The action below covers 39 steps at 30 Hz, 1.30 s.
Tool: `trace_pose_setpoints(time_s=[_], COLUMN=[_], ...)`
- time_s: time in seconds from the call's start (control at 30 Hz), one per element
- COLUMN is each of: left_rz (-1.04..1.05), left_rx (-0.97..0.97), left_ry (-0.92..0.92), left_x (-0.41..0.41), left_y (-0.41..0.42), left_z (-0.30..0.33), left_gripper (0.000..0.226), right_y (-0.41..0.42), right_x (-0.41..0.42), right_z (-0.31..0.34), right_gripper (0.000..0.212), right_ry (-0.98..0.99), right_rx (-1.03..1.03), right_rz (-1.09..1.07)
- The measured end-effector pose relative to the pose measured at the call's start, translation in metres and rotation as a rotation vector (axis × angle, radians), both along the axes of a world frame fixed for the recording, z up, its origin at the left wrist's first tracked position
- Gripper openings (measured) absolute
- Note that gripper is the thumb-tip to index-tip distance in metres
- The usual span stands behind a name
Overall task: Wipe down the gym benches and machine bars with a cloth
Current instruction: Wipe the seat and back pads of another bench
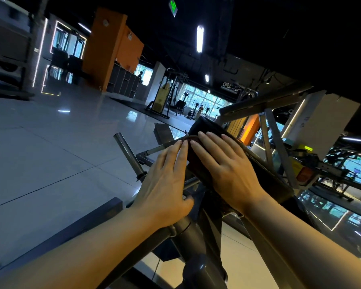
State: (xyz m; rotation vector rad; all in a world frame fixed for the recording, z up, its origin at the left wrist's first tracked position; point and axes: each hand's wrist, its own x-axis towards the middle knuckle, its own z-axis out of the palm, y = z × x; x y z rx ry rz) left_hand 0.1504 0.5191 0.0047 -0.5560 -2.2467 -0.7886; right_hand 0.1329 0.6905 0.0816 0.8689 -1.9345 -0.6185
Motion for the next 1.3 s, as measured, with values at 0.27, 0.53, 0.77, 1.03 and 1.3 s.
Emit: trace_pose_setpoints(time_s=[0.27,0.53,0.77,1.03,1.3], left_rz=[0.005,0.021,-0.011,0.03,0.012], left_rx=[-0.008,-0.036,-0.087,-0.137,-0.182], left_ry=[-0.023,-0.033,-0.032,-0.05,-0.077], left_x=[0.0,0.003,0.004,0.003,0.005], left_y=[0.0,0.001,-0.002,-0.002,-0.001], left_z=[0.0,0.002,0.003,0.003,0.004], left_gripper=[0.115,0.106,0.1,0.1,0.092], right_y=[0.004,-0.002,0.012,-0.02,0.046], right_x=[-0.004,-0.012,0.0,-0.011,0.019], right_z=[0.006,-0.001,-0.007,0.01,-0.009], right_gripper=[0.075,0.048,0.037,0.04,0.036], right_ry=[0.014,0.094,0.099,0.071,0.093], right_rx=[-0.026,0.078,0.061,-0.016,0.086], right_rz=[0.05,0.088,0.038,0.028,-0.004])
